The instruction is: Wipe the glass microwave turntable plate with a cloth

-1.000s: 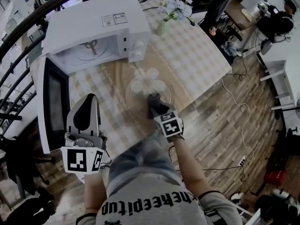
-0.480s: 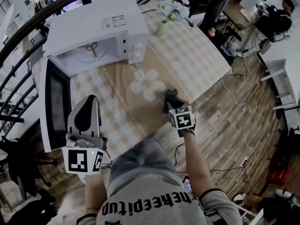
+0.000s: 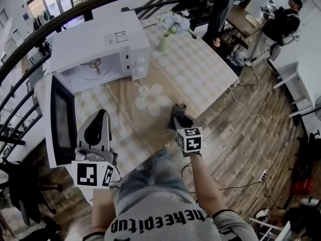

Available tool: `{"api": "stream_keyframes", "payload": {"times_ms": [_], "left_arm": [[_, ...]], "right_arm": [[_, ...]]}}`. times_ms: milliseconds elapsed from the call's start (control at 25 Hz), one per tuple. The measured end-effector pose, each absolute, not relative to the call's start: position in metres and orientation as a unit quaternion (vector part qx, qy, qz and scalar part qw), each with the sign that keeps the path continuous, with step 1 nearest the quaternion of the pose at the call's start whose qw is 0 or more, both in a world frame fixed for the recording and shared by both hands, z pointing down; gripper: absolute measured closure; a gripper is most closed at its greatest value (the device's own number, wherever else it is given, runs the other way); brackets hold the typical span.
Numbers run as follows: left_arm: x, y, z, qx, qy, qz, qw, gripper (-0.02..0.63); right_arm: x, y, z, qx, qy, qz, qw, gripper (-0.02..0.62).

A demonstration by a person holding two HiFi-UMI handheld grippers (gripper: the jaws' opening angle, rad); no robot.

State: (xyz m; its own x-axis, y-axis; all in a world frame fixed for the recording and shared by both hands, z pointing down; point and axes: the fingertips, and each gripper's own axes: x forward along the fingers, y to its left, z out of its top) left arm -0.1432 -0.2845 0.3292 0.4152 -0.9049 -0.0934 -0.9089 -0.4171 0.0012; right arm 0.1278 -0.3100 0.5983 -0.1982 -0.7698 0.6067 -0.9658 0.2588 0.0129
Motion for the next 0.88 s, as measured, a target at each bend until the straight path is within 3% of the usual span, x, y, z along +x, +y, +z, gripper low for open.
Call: {"api": "stream_keyframes", "payload": {"times_ms": [880], "left_arm": [[-0.120,-0.258,0.300,-0.835,0.546,0.043,0.044,0.594]], "right_arm": [[0.121,-0.256,0.441,0.582,-0.800,0.049,0.136,0.477]]}}
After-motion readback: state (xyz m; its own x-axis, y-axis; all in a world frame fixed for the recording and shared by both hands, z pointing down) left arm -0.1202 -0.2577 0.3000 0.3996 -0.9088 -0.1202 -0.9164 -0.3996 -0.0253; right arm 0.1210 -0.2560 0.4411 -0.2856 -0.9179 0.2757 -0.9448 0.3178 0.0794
